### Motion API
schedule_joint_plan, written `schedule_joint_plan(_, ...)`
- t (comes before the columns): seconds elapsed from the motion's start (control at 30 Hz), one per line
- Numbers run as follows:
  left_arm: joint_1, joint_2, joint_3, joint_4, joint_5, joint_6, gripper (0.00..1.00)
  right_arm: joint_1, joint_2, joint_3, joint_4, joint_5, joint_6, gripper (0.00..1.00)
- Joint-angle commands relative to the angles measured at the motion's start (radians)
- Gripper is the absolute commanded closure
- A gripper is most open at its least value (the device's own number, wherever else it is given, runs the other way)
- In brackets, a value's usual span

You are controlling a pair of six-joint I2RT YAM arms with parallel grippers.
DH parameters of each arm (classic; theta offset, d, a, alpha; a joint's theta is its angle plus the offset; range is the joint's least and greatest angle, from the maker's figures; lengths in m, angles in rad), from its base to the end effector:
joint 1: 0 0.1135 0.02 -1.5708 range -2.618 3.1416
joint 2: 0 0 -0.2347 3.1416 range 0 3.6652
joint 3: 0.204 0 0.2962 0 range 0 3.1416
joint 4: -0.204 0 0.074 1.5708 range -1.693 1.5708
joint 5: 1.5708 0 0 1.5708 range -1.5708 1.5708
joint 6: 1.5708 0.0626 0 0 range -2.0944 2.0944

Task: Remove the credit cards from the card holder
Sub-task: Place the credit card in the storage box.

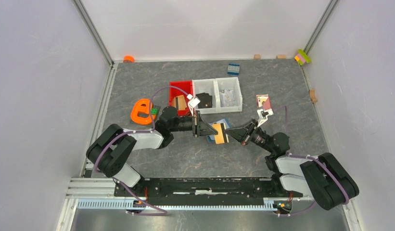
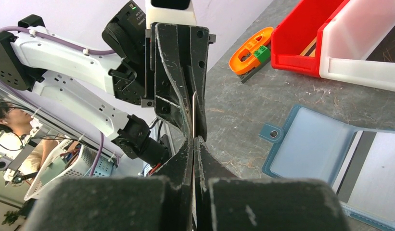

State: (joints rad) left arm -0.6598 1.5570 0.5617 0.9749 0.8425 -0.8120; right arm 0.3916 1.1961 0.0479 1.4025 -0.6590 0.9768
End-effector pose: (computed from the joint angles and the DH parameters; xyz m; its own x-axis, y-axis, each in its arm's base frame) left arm 0.2405 -0.2457 0.1351 -0.7350 -0.0411 -0.6769 0.6747 0.0562 -0.7360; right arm 0.1955 0.1222 0.1231 -0.5739 0.4719 -0.6693 -0.6681 0.2028 0.7158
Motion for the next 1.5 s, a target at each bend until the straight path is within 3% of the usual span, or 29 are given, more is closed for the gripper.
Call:
schedule_joint_plan(0.0,-0.001,-0.038,0.022,0.005,0.001,0.026,0.93,0.007,0.007,0.016,0.065,-0.018,-0.005,0.99)
schedule_joint_plan(0.07,-0.001,-0.047,0.024,-0.024,-0.014,0.039,0.98,0.007,0.005,0.017,0.049,-0.013,-0.015,0.9)
schedule_joint_plan(0.13,-0.002,-0.062,0.03,-0.092,-0.041,0.075,0.98,0.006,-0.009,0.02,0.002,0.006,-0.039,0.69)
schedule_joint_plan(0.23,0.002,-0.102,0.045,-0.256,-0.128,0.157,0.98,0.006,-0.062,0.027,-0.166,0.071,-0.123,0.6)
schedule_joint_plan(0.4,0.0,-0.151,0.103,-0.551,-0.304,0.274,0.98,0.006,-0.203,0.052,-0.492,0.252,-0.301,0.6)
schedule_joint_plan(0.57,0.007,-0.148,0.25,-0.889,-0.463,0.385,0.98,0.006,-0.307,0.05,-0.649,0.405,-0.373,0.61)
schedule_joint_plan(0.7,0.011,-0.186,0.362,-1.149,-0.736,0.46,0.98,0.006,-0.332,0.059,-0.721,0.475,-0.406,0.62)
schedule_joint_plan(0.8,0.025,-0.214,0.396,-1.205,-0.915,0.457,0.98,0.007,-0.332,0.066,-0.741,0.488,-0.421,0.62)
schedule_joint_plan(1.0,0.075,-0.175,0.535,-1.329,-1.101,0.478,0.98,0.007,-0.344,0.061,-0.75,0.504,-0.432,0.62)
schedule_joint_plan(1.13,0.125,-0.089,0.62,-1.354,-1.12,0.502,0.98,0.007,-0.361,0.057,-0.756,0.508,-0.433,0.62)
schedule_joint_plan(1.47,0.187,0.311,0.983,-1.533,-1.052,0.576,0.98,0.007,-0.367,0.058,-0.758,0.521,-0.432,0.63)
